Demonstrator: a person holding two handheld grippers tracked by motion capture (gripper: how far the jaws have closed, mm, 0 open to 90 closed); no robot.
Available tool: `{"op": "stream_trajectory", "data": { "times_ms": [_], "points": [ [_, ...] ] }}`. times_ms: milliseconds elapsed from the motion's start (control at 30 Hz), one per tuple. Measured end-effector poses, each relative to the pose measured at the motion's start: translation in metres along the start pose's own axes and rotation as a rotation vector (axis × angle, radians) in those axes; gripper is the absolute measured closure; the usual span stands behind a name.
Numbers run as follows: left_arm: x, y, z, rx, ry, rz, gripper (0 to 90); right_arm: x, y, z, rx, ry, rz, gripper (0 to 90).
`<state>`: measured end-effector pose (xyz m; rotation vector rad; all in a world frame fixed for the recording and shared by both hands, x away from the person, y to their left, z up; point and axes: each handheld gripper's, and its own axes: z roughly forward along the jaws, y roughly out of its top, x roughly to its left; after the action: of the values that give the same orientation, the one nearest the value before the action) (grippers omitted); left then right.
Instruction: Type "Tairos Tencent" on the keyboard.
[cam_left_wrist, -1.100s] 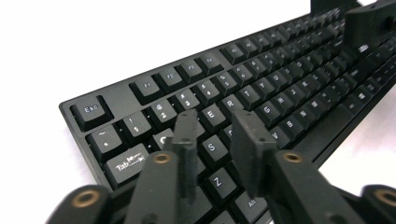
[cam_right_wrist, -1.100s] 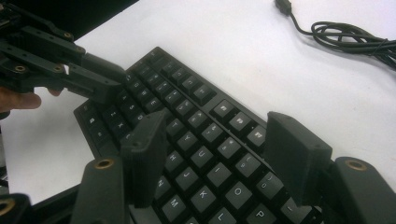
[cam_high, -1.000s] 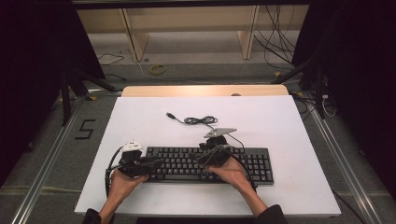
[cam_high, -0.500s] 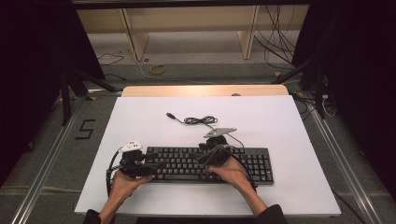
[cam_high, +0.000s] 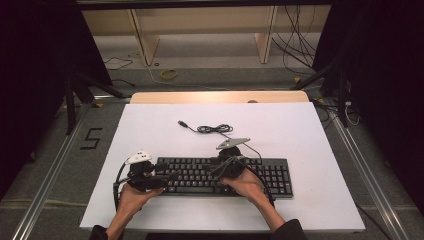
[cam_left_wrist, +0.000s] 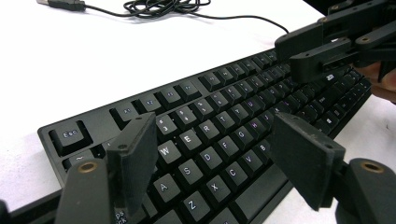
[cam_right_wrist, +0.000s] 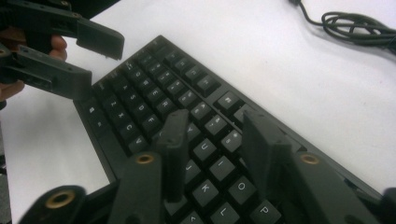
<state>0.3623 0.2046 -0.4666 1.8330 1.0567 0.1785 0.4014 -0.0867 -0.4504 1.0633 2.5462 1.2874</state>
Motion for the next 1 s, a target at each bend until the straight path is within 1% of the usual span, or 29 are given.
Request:
{"op": "stream_trajectory", "data": {
  "times_ms": [167,200,233,367,400,433,567,833,1000],
  "points": [
    [0.000,0.000,0.000,-0.006,0.001,-0.005,31.2,0.002,-0.001,0.002,0.018,-0.005,-0.005,73.3],
    [0.000,-0.001,0.000,-0.007,-0.002,-0.007,31.1,0.002,-0.001,0.003,0.024,-0.006,-0.012,76.3],
    [0.000,-0.001,-0.001,-0.009,-0.005,-0.009,31.1,0.002,-0.001,0.003,0.024,-0.006,-0.012,76.3],
    [-0.001,-0.001,-0.002,-0.014,-0.008,-0.009,31.1,0.002,-0.004,0.007,0.036,-0.018,-0.019,82.4],
    [-0.002,-0.001,-0.002,-0.013,-0.007,-0.009,31.1,0.002,-0.005,0.010,0.051,-0.019,-0.020,84.9],
    [-0.002,-0.001,-0.002,-0.010,-0.008,-0.005,31.1,0.002,-0.005,0.010,0.051,-0.019,-0.020,84.9],
    [-0.003,-0.001,-0.003,-0.015,-0.011,-0.006,31.1,0.003,-0.007,0.013,0.065,-0.028,-0.026,89.7],
    [-0.004,-0.002,-0.005,-0.018,-0.015,-0.007,31.1,0.001,-0.009,0.016,0.081,-0.034,-0.033,90.0],
    [-0.004,-0.002,-0.005,-0.019,-0.015,-0.004,31.1,0.000,-0.010,0.019,0.092,-0.039,-0.028,90.0]
  ]
}}
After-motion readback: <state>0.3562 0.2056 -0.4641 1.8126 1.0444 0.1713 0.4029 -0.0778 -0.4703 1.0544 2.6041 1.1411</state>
